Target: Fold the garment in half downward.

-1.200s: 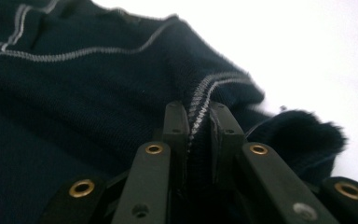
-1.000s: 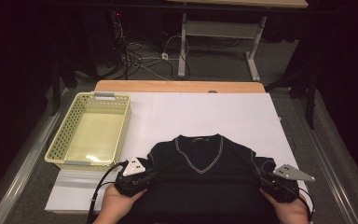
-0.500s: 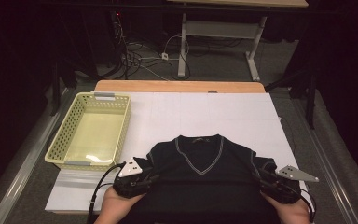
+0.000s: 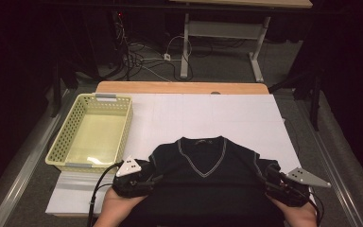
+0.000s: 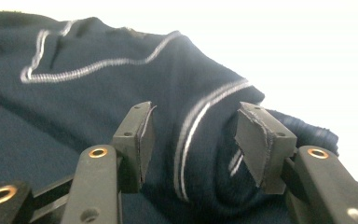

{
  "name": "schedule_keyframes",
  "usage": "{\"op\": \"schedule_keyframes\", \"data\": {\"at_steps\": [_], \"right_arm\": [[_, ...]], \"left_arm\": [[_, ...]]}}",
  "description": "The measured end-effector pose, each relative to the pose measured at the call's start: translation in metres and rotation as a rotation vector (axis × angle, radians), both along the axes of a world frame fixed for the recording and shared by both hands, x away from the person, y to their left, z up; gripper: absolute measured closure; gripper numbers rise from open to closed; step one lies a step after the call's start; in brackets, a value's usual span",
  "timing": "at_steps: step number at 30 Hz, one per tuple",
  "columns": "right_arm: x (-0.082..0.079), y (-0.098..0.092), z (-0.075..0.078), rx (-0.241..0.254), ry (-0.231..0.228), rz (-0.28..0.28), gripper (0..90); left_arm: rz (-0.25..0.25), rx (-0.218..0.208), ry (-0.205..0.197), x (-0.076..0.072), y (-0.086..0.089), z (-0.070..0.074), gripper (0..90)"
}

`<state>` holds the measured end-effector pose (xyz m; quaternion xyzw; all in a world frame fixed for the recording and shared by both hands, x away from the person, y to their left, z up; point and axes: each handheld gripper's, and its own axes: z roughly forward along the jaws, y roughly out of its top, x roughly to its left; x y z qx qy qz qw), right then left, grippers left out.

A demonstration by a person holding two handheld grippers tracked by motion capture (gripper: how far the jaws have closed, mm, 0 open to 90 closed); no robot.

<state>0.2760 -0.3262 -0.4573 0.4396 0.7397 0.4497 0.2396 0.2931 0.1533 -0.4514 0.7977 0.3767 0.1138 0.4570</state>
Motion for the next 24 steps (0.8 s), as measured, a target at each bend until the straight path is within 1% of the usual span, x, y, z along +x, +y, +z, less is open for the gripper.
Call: {"op": "schedule_keyframes", "data": {"at_steps": [3,5,8,9,11,13,16,18,21,23,24], "right_arm": [[0.005,0.001,0.012,0.013,-0.022,-0.007,48.8],[0.011,0.003,0.017,0.009,-0.025,-0.012,49.5],[0.029,0.008,0.021,-0.006,-0.012,-0.018,51.2],[0.035,0.010,0.022,-0.004,0.000,-0.021,52.0],[0.050,0.015,0.020,-0.019,0.028,-0.018,52.3],[0.065,0.020,0.015,-0.039,0.072,-0.024,52.3],[0.083,0.024,0.005,-0.085,0.124,-0.040,51.6],[0.092,0.025,-0.001,-0.092,0.156,-0.057,49.2],[0.099,0.025,-0.006,-0.119,0.202,-0.094,44.9],[0.103,0.024,-0.009,-0.128,0.243,-0.095,44.0],[0.103,0.025,-0.010,-0.144,0.256,-0.093,44.0]], "left_arm": [[0.023,-0.006,-0.004,0.011,-0.002,0.010,29.2],[0.039,0.007,0.000,0.022,-0.006,0.014,29.6],[0.060,0.000,0.034,0.041,-0.014,0.012,30.5],[0.071,0.004,0.044,0.047,-0.016,0.010,31.4],[0.071,0.011,0.072,0.060,-0.020,0.003,31.6],[0.084,0.035,0.110,0.071,-0.022,-0.004,32.0],[0.116,0.075,0.183,0.084,-0.021,-0.014,33.7],[0.130,0.078,0.230,0.090,-0.020,-0.019,34.3],[0.142,0.108,0.249,0.092,-0.022,-0.022,38.3],[0.141,0.123,0.241,0.092,-0.023,-0.022,43.3],[0.140,0.127,0.238,0.091,-0.023,-0.022,44.5]]}}
